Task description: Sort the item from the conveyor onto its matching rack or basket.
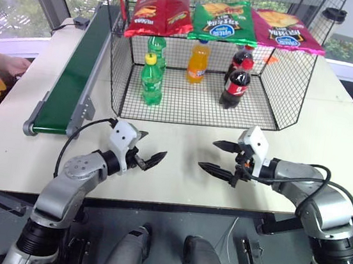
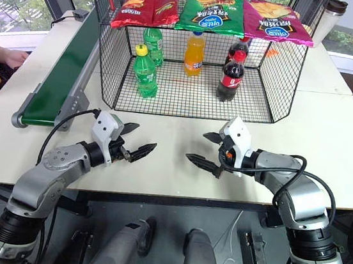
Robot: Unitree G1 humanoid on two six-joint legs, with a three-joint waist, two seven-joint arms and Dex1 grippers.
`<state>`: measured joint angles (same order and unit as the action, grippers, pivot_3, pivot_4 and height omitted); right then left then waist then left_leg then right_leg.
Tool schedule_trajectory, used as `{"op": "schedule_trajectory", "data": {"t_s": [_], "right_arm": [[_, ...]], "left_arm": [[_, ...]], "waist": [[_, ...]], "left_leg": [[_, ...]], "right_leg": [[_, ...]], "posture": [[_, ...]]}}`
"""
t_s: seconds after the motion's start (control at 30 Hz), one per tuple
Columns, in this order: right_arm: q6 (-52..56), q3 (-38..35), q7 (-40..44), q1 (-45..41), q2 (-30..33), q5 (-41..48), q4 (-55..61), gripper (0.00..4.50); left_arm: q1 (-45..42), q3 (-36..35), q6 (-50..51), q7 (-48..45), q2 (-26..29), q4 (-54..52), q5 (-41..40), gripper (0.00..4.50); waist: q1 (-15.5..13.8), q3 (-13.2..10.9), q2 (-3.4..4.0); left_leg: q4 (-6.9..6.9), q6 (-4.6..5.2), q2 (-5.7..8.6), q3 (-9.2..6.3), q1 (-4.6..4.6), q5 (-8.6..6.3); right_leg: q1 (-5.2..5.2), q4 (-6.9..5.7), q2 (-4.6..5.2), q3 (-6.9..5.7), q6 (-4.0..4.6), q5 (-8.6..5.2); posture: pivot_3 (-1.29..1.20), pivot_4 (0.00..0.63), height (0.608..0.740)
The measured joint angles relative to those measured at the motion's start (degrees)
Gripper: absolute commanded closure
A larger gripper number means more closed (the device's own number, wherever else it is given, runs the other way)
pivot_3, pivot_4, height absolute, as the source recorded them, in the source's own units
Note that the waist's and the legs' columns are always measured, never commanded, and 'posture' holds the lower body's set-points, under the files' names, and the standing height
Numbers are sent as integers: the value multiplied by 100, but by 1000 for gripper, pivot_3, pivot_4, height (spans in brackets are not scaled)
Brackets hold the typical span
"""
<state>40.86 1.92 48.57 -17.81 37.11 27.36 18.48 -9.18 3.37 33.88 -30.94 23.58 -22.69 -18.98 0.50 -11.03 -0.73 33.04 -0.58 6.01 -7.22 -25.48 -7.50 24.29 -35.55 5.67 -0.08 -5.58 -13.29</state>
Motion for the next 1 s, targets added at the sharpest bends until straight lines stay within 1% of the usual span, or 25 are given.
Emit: {"op": "schedule_trajectory", "data": {"t_s": [1.0], "right_arm": [[-13,0,0,-2,-2,-2,0,44]], "left_arm": [[-3,5,-53,63,50,0,-22,0]], "waist": [[0,0,0]], "left_leg": [[0,0,0,0,0,0]], "right_leg": [[0,0,0,0,0,0]], "posture": [[0,150,738]]}}
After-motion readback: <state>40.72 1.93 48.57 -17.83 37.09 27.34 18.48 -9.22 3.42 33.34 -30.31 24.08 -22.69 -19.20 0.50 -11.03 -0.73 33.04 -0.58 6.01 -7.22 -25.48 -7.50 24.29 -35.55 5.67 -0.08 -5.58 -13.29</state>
